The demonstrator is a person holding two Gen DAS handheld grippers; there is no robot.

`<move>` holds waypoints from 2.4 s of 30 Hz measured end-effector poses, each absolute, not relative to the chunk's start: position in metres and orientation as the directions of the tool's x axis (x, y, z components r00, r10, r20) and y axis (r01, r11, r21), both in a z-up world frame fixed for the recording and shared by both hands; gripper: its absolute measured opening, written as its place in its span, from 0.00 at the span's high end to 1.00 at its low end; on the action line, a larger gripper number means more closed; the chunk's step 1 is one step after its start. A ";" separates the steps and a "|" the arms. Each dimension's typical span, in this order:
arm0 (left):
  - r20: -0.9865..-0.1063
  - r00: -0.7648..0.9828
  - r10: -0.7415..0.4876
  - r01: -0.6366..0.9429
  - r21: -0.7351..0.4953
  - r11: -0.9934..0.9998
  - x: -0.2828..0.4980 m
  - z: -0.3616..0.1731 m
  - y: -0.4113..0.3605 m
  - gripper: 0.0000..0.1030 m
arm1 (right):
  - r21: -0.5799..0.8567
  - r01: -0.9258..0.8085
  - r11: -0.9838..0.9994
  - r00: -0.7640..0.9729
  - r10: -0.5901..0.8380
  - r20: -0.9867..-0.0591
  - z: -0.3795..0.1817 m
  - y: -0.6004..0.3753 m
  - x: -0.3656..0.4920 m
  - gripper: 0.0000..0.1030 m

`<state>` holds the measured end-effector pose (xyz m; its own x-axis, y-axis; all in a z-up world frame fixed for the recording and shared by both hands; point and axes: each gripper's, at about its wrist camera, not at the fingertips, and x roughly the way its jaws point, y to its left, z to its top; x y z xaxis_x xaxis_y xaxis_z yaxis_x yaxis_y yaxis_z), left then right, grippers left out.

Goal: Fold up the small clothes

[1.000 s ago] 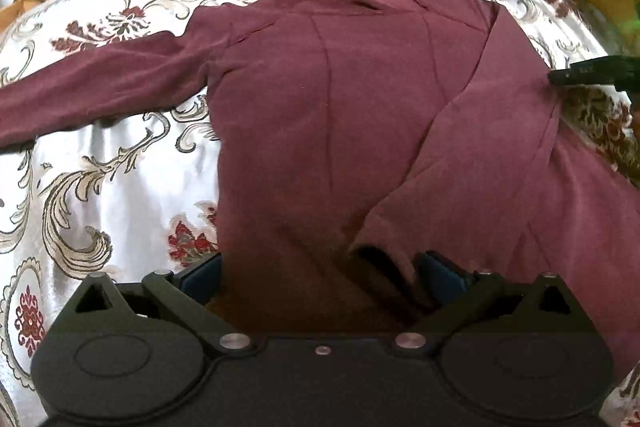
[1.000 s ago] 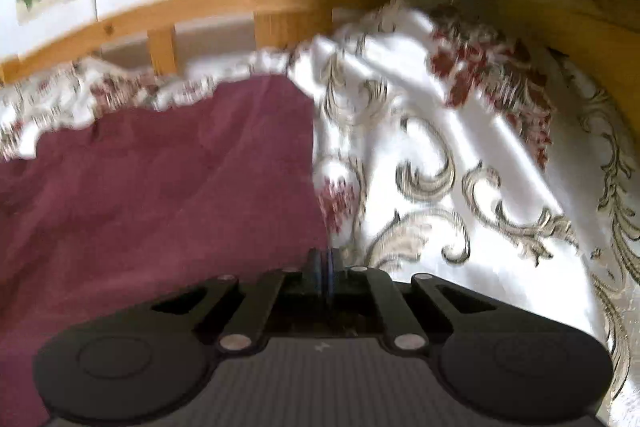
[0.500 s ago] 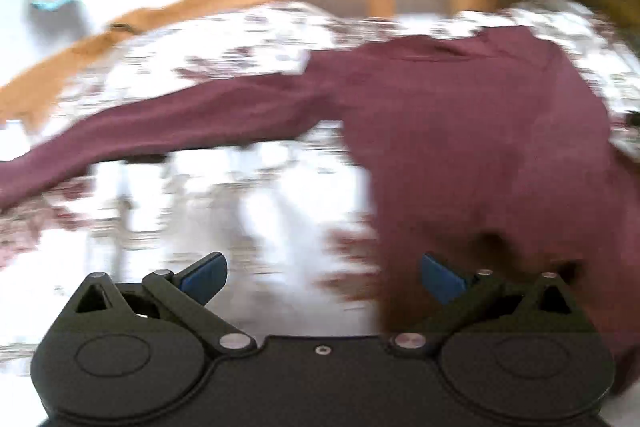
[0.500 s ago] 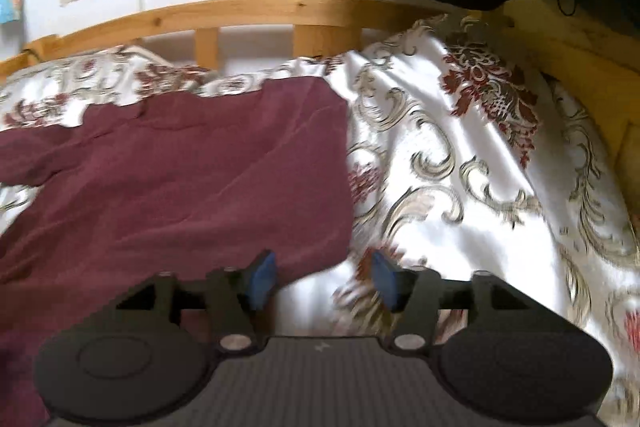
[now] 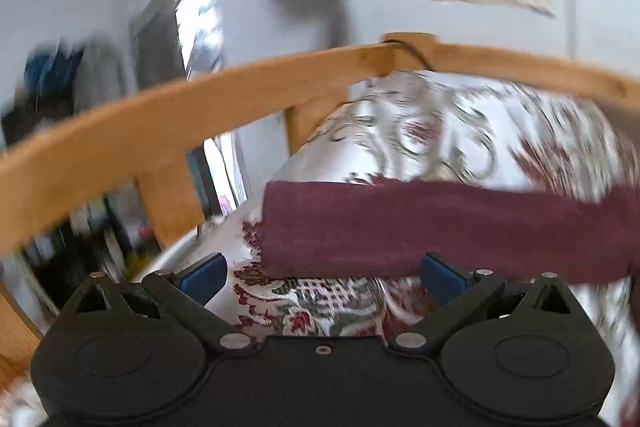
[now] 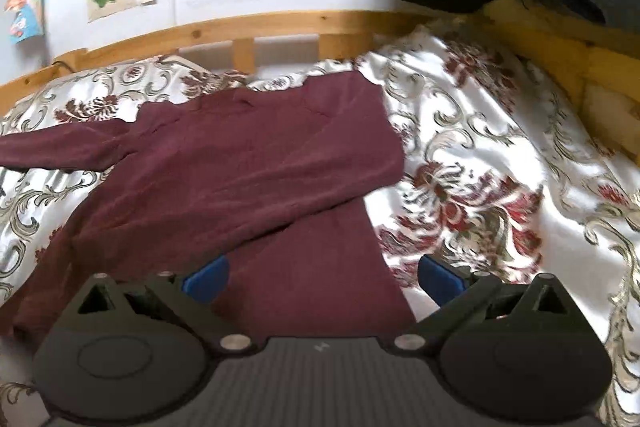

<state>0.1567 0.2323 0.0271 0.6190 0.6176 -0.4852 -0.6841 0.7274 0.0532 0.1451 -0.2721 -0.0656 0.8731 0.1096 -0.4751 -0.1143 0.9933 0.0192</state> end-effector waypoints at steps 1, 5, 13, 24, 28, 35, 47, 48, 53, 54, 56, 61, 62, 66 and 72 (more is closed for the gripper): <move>-0.501 0.613 0.611 -0.701 0.011 0.713 0.156 0.027 0.240 0.01 | 0.030 -0.123 0.992 0.871 0.122 -0.476 -0.067 -0.272 0.147 0.00; -0.553 0.580 0.598 -0.758 -0.098 0.644 0.155 0.024 0.261 0.24 | 0.069 -0.136 0.988 0.852 0.152 -0.501 -0.075 -0.273 0.152 0.00; -0.484 0.585 0.651 -0.753 -0.026 0.658 0.164 0.035 0.246 0.95 | 0.090 -0.156 0.984 0.832 0.180 -0.525 -0.088 -0.268 0.152 0.00; -0.122 0.886 0.448 -0.438 0.098 0.894 0.172 0.098 0.134 0.95 | 0.117 -0.162 0.980 0.834 0.199 -0.515 -0.084 -0.271 0.150 0.00; -0.118 0.956 0.269 -0.260 0.087 0.962 0.185 0.112 0.093 0.95 | 0.126 -0.162 0.979 0.836 0.204 -0.510 -0.081 -0.273 0.150 0.00; -0.128 0.992 -0.006 0.015 0.071 0.997 0.199 0.112 0.025 0.96 | 0.150 -0.128 0.980 0.849 0.186 -0.495 -0.078 -0.282 0.153 0.00; -0.280 0.862 -0.421 0.443 0.013 0.897 0.204 0.048 -0.089 0.97 | 0.188 0.018 0.982 0.882 0.073 -0.465 -0.072 -0.324 0.163 0.00; -0.299 0.846 -0.441 0.466 0.016 0.884 0.202 0.040 -0.097 0.97 | 0.188 0.031 0.982 0.884 0.061 -0.464 -0.072 -0.328 0.165 0.00; -0.413 0.763 -0.497 0.544 -0.006 0.839 0.197 0.002 -0.119 0.97 | 0.195 0.099 0.976 0.889 0.001 -0.458 -0.073 -0.349 0.170 0.00; -0.437 0.748 -0.500 0.549 -0.016 0.835 0.196 -0.006 -0.120 0.96 | 0.198 0.111 0.974 0.889 -0.008 -0.458 -0.074 -0.352 0.171 0.00; -0.479 0.723 -0.499 0.549 -0.041 0.835 0.193 -0.017 -0.118 0.86 | 0.208 0.123 0.970 0.887 -0.013 -0.462 -0.076 -0.356 0.173 0.00; -0.494 0.759 -0.424 0.450 -0.074 0.890 0.188 -0.019 -0.083 0.53 | 0.251 0.020 0.968 0.894 0.095 -0.438 -0.079 -0.349 0.177 0.00; -0.503 0.768 -0.396 0.427 -0.057 0.902 0.191 -0.018 -0.075 0.46 | 0.256 -0.010 0.967 0.896 0.123 -0.427 -0.078 -0.346 0.177 0.00; -0.535 0.818 -0.211 0.266 0.027 0.964 0.208 -0.015 -0.023 0.36 | 0.265 -0.141 0.954 0.887 0.241 -0.393 -0.076 -0.326 0.181 0.01; -0.602 0.798 -0.006 0.058 0.067 0.996 0.277 -0.009 0.063 0.38 | 0.293 -0.283 0.913 0.834 0.385 -0.395 -0.073 -0.292 0.207 0.18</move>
